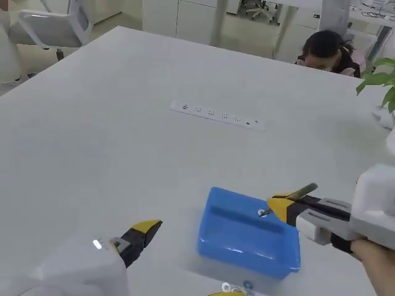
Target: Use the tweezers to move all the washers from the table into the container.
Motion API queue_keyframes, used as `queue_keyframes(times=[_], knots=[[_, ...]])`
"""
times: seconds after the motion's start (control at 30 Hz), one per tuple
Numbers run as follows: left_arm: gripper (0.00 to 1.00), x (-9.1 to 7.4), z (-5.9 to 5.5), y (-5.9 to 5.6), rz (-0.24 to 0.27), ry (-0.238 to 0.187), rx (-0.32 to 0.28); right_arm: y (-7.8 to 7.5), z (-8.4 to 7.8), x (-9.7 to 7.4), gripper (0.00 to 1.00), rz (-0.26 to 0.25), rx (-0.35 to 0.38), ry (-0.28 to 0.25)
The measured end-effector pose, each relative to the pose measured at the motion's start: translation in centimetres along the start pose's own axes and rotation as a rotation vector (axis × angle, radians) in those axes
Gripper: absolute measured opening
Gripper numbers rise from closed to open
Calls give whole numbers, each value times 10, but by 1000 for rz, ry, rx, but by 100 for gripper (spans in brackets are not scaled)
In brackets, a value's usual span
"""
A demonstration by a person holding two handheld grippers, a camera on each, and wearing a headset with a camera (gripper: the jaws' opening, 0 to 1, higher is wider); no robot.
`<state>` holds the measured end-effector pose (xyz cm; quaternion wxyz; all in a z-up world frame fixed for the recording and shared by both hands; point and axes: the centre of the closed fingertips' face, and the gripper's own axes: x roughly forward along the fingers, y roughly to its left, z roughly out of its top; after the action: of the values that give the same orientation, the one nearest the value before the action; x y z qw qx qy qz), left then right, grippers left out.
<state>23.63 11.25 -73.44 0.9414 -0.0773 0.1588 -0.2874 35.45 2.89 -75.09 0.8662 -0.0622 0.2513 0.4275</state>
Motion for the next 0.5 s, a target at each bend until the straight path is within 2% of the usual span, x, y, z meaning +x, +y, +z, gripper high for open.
queue_keyframes(times=[0.17,0.27,0.5], knots=[[87,0,-2,1,3,13,3,-3,-19,11,4,-10,-11,36],[87,0,-2,0,0,15,4,-5,-26,16,4,-6,1,39],[87,1,-6,0,0,33,10,-5,-41,23,4,-6,-22,65]])
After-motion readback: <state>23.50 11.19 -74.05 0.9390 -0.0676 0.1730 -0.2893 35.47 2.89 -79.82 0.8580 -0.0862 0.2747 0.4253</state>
